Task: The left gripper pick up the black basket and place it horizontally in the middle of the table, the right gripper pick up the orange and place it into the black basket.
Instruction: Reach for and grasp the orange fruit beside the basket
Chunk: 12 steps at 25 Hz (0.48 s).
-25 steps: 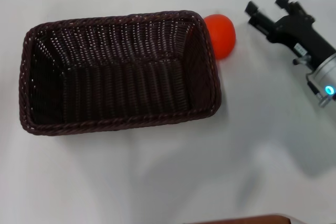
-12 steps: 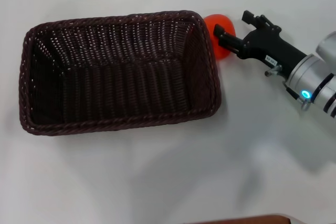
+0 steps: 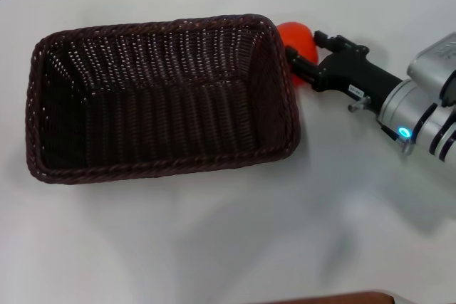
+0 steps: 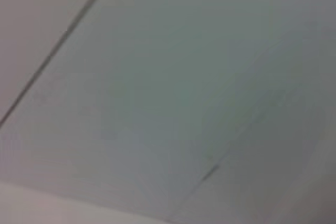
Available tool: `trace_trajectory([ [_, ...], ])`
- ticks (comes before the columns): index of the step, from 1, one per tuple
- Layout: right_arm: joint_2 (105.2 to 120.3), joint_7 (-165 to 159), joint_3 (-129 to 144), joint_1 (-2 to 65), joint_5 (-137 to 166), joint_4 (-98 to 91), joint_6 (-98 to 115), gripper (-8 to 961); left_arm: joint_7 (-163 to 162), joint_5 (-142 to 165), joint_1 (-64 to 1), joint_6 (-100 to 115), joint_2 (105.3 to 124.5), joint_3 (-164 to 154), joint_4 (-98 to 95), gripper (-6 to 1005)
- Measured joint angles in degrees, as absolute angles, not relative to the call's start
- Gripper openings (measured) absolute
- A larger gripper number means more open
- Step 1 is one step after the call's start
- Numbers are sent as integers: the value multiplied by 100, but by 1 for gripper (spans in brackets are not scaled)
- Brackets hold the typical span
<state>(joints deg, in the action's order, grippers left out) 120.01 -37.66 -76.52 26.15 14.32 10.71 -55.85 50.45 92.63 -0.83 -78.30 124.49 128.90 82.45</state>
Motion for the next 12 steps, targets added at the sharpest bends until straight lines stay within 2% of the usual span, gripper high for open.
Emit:
trace_trajectory([
  [12,11983,-3842,-7493,2647,1420,1148,-5619,432,7599,7522,-195,-8683,12416,13503,6082,893],
])
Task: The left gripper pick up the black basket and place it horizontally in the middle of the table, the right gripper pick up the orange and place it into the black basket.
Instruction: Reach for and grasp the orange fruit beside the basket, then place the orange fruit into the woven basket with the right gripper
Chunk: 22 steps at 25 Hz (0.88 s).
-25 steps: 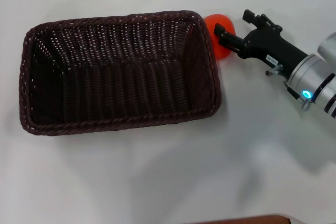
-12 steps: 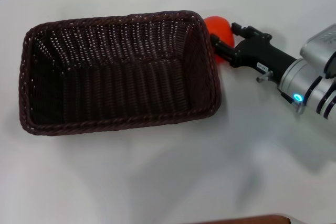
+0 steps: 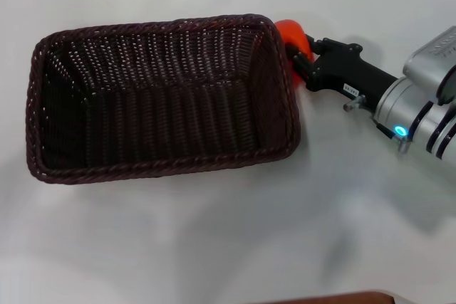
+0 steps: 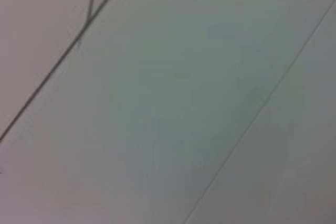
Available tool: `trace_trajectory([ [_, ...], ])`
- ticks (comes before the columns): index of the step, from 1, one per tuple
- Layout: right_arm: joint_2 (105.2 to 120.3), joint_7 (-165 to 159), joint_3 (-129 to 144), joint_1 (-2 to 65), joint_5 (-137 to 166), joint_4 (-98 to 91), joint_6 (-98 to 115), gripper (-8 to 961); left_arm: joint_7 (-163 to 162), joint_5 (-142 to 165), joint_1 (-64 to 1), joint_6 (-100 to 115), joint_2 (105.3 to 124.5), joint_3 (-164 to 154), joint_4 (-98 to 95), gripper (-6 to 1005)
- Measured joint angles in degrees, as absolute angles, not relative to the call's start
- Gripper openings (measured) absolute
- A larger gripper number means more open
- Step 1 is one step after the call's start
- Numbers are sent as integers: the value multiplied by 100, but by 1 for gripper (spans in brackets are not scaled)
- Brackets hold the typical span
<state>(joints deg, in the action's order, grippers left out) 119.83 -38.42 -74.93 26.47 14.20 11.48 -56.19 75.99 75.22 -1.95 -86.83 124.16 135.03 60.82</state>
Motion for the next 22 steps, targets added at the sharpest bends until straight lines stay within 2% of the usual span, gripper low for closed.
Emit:
trace_trajectory([
  [4,11952,-3977,-7514,2586,1414,1272,-5680,293,7746,7495,-256,-8837,12414,13758,5797,892],
  [9,11866,-3963,-7833,2329,1403,1580,-6029,244,7821,7489,-272,-8964,12411,13936,5623,892],
  [17,11595,-3988,-8152,1426,1714,2925,-7610,193,8506,7481,-343,-9227,12410,14369,5077,892],
  [20,11619,-3990,-8152,1390,2318,3123,-8242,167,8894,7479,-404,-9345,12410,14696,4702,892],
  [22,11728,-3980,-8140,1448,2714,3133,-8428,148,9110,7479,-436,-9408,12410,14886,4486,892],
])
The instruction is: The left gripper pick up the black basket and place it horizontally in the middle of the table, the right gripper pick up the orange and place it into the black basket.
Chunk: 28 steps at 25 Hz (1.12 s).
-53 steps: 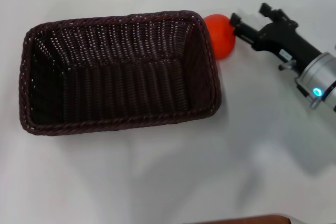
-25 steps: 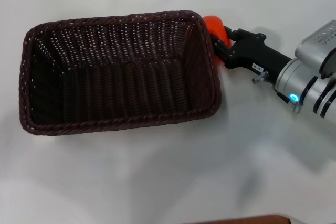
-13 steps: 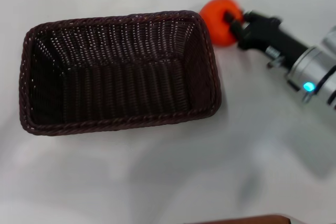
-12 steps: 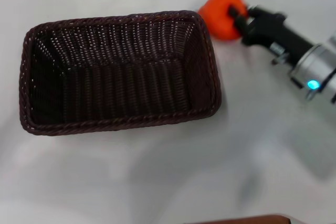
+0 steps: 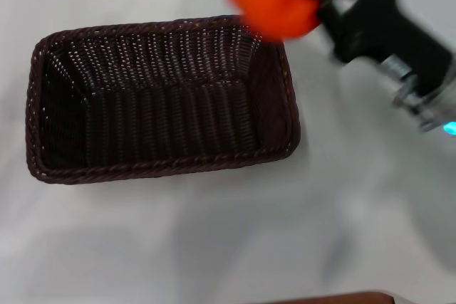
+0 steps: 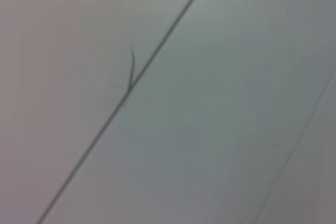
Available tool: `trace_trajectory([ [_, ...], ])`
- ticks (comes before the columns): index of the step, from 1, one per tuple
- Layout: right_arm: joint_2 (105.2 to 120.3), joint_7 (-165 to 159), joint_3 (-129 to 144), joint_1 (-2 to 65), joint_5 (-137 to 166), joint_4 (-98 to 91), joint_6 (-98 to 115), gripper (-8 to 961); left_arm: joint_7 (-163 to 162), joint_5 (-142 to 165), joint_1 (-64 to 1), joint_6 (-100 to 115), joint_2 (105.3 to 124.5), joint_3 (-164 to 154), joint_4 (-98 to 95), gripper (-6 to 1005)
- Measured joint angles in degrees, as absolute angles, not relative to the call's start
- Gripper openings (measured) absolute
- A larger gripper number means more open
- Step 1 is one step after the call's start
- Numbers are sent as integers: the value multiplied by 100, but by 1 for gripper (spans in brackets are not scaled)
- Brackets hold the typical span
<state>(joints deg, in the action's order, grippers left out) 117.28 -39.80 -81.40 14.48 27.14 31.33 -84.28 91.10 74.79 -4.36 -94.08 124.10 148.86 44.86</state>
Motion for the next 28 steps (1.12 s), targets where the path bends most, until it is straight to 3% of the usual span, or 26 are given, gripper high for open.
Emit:
trace_trajectory([
  [3,11959,-3825,-8136,1552,3225,3101,-8333,134,9417,7474,-450,-9478,12410,15130,4185,892],
  [7,12006,-3810,-7862,1800,3290,2937,-8057,127,9776,7379,-448,-9614,12410,15259,3857,892],
  [18,11998,-3945,-7868,1985,2730,2666,-8086,613,10863,7323,-433,-9729,12410,15652,2937,891],
  [28,12016,-3350,-8488,1779,385,1194,-8441,877,12365,7313,-437,-9737,12424,16153,2323,891],
])
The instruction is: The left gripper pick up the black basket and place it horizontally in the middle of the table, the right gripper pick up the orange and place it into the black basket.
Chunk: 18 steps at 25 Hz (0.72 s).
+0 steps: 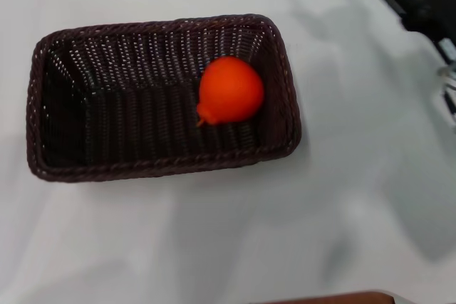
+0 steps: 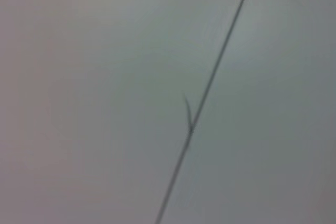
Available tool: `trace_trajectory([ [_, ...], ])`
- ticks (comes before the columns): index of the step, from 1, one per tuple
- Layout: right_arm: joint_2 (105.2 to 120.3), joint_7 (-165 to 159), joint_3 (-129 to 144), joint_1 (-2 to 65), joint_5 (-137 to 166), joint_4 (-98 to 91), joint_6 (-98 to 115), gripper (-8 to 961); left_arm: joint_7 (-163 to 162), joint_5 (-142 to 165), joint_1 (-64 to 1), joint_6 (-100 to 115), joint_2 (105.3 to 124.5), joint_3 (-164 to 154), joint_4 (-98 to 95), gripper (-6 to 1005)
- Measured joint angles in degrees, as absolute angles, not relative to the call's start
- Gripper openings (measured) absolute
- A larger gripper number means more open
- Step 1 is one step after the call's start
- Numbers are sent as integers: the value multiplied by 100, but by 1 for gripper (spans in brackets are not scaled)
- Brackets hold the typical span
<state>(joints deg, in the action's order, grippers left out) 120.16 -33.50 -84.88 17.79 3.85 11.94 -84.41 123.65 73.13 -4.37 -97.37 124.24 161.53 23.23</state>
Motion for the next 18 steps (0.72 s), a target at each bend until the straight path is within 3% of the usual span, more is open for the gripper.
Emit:
trace_trajectory([
  [3,12025,-3333,-8526,1753,27,940,-8443,959,12845,7311,-452,-9699,12433,16349,2175,891],
  [18,12065,-3402,-8549,1807,-56,878,-8491,955,13167,7324,-826,-9526,12411,16478,1718,887],
])
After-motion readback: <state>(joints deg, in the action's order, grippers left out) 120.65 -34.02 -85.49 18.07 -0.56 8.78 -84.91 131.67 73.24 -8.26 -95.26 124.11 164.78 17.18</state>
